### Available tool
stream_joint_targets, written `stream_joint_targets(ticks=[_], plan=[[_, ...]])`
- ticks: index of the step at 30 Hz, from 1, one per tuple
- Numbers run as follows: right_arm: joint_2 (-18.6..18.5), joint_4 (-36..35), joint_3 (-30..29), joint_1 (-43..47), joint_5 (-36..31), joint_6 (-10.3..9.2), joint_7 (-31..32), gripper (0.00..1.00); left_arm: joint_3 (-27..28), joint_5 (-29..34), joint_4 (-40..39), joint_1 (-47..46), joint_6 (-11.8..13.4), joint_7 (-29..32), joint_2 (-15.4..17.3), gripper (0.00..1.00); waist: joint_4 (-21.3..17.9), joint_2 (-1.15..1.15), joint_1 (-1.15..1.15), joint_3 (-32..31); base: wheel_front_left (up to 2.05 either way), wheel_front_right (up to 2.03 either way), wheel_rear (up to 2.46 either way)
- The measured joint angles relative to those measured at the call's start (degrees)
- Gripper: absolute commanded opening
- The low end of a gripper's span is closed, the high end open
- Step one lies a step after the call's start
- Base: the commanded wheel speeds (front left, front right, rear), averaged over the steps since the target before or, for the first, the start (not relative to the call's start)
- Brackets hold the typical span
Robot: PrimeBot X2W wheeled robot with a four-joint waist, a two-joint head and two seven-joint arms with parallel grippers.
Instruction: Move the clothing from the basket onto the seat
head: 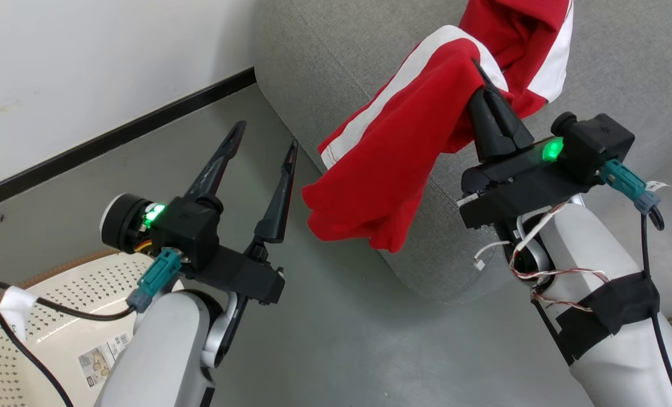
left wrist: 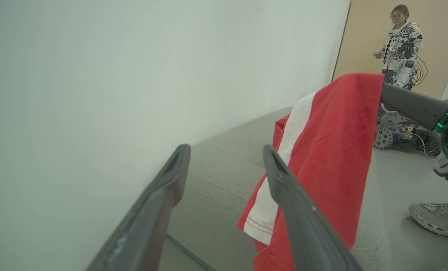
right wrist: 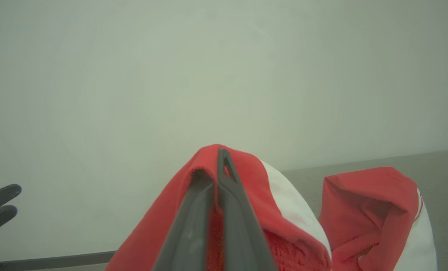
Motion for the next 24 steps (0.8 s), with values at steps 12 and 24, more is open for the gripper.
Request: stream_joint_targets(ticks=[12,24], plan=[[-1.54,-0.89,-2.93,0.32,-0.09,-0.96,0.00,0.00,-2.45,-0.10,3.03,-2.58,-1.00,-0.01,-1.38,1.00,-0.77,0.00,0.00,0.72,0.00,0.00,0.00],[-5.24,2.48,-7.06,-6.74,-0.03,-0.15,-0.24,0.00,-2.41,-0.16,3.53,-2.47,-1.01,0.00,-0.53,1.00,-0.65,0.00,0.00,2.33,0.00,0.00,0.00]])
